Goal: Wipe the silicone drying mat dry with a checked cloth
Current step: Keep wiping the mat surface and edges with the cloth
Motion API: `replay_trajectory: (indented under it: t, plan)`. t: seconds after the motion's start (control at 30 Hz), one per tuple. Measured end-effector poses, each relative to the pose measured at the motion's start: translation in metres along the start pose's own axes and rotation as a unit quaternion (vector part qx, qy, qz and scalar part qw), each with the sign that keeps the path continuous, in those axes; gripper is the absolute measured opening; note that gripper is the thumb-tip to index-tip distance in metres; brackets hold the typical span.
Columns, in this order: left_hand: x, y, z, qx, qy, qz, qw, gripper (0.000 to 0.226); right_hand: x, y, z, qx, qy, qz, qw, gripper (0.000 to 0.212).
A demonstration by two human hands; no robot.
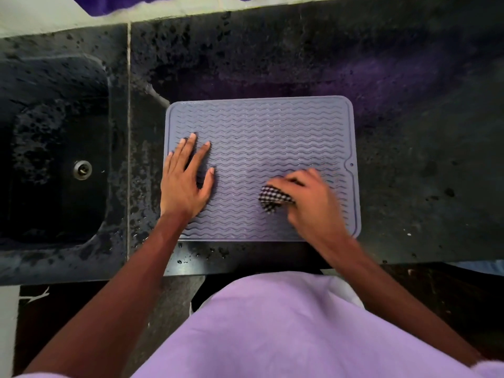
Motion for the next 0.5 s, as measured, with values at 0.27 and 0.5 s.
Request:
replay_trajectory:
  t: [0.27, 0.5]
  plan:
    - [0.001, 0.001, -0.001, 0.002, -0.002, 0.002, 1.0, 0.055, 0.009, -0.021, -0.026, -0.008, 0.044, -0.056, 0.997, 0.061]
    - [0.002, 0.002, 0.0, 0.001, -0.002, 0.001, 1.0, 0.056, -0.047, -0.082, -0.047, 0.085, 0.015, -0.139, 0.986, 0.06]
Point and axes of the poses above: each hand's wrist, its own z-axis towards the middle knuckle, its own x-axis out of the palm, y = z × x, the point moved 3 cm from there along z, towards the middle knuckle, and after that the axes turned 11 degrees about -y, right-handed, at the moved point
